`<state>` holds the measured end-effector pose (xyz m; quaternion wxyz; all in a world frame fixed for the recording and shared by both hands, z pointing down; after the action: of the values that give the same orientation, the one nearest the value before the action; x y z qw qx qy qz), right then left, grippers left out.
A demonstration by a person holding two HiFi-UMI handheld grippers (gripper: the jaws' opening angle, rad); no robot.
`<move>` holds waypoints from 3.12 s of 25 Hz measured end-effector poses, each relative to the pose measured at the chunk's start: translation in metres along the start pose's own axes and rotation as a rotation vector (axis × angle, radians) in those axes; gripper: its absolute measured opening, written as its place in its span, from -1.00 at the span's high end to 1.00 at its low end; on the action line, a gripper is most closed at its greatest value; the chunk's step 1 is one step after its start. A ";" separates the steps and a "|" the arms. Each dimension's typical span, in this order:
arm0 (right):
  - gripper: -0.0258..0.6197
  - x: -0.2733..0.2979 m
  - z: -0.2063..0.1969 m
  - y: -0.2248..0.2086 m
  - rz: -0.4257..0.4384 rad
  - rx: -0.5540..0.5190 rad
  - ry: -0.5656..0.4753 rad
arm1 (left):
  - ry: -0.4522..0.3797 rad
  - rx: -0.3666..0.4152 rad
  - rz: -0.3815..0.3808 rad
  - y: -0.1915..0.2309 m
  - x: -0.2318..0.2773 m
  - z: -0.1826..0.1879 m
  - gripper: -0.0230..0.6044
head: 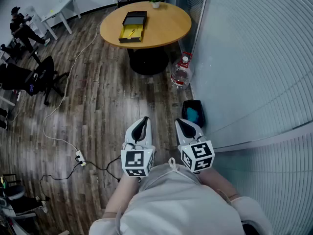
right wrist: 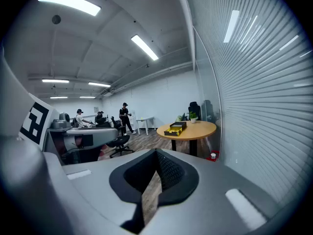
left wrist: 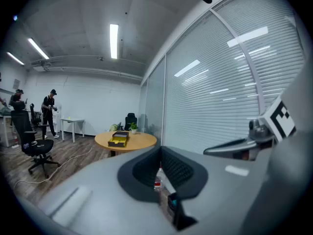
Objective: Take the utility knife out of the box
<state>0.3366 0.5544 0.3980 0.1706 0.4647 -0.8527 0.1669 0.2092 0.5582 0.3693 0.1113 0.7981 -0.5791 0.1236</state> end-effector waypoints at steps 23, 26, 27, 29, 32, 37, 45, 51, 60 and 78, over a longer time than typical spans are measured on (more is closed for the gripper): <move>0.92 0.026 -0.022 -0.032 0.003 0.105 0.069 | 0.083 -0.087 0.038 0.013 0.032 -0.033 0.91; 0.92 0.049 -0.015 -0.033 -0.009 0.088 0.085 | 0.081 -0.089 0.030 0.034 0.050 -0.029 0.91; 0.92 0.058 -0.013 -0.034 -0.017 0.084 0.092 | 0.080 -0.087 0.023 0.041 0.056 -0.028 0.91; 0.92 0.077 -0.005 -0.034 -0.033 0.089 0.099 | 0.077 -0.083 0.008 0.058 0.070 -0.023 0.91; 0.92 0.111 0.013 -0.030 -0.048 0.103 0.095 | 0.072 -0.082 -0.011 0.090 0.093 -0.013 0.91; 0.92 0.185 0.052 -0.008 -0.068 0.105 0.092 | 0.063 -0.084 -0.017 0.172 0.129 0.010 0.91; 0.92 0.312 0.114 0.028 -0.086 0.109 0.086 | 0.046 -0.063 -0.016 0.310 0.184 0.045 0.91; 0.92 0.374 0.143 0.043 -0.098 0.113 0.102 | 0.053 -0.085 -0.037 0.372 0.221 0.056 0.91; 0.92 0.450 0.158 0.000 -0.122 0.120 0.164 | 0.093 -0.095 -0.046 0.404 0.296 0.057 0.91; 0.92 0.664 0.286 -0.192 0.052 0.055 0.194 | 0.126 -0.115 0.118 0.454 0.563 0.141 0.91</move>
<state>0.1225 -0.1593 0.4650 0.2351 0.4286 -0.8390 0.2390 -0.0454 -0.1307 0.4358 0.1856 0.7457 -0.6229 0.1468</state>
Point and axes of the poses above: the fingertips, and each gripper's own axes: x forward along the fingers, y to its left, z out of its top, the point moved 2 cm from there along -x, backward along the fingers, and after that the axes turned 9 degrees about y, right-handed, at the moved point
